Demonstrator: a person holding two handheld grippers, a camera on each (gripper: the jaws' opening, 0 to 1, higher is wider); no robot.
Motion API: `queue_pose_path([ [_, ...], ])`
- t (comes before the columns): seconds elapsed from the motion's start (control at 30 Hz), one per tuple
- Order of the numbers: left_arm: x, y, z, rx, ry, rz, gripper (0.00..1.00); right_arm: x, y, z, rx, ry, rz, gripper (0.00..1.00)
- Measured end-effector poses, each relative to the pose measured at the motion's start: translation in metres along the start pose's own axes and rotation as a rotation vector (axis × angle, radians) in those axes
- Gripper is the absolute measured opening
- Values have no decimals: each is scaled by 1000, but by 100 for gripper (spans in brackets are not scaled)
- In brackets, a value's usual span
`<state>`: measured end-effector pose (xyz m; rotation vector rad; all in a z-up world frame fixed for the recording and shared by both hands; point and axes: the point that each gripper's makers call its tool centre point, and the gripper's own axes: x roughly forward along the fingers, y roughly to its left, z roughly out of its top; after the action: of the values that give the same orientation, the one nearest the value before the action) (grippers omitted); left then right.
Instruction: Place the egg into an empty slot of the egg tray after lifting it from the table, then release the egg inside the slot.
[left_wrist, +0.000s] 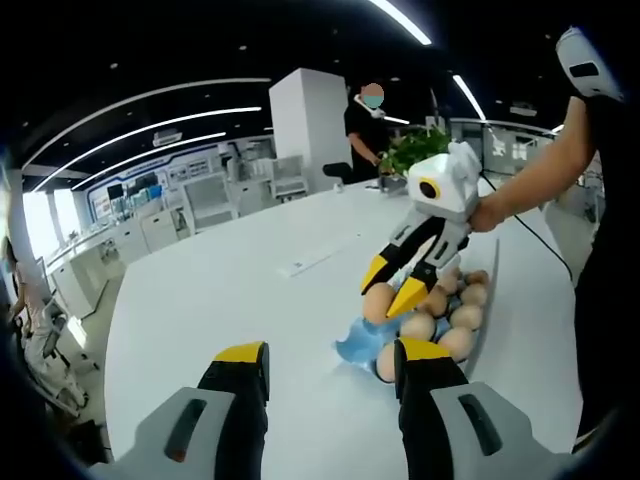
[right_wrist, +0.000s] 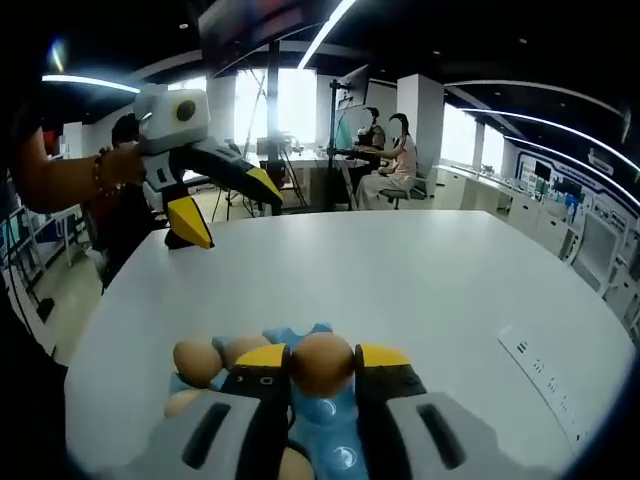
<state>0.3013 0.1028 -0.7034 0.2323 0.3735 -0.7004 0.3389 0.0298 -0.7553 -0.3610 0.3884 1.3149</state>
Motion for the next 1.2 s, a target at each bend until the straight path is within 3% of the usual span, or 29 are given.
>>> queue_pose_path([
  [0.33,0,4,-3,-6,-1,3,50,26,5,7,-5,-12,16,25],
  [0.5,-1,3,-4,-7,-3,5,50,36,3,-3,35,13,16,25],
  [0.9,-3,4,-4,-6,-4,10,50,39,3,-14,128,41,36,26],
  [1.2,-4,3,-2,-1,-4,10,50,38,6,-14,118,24,57,26],
])
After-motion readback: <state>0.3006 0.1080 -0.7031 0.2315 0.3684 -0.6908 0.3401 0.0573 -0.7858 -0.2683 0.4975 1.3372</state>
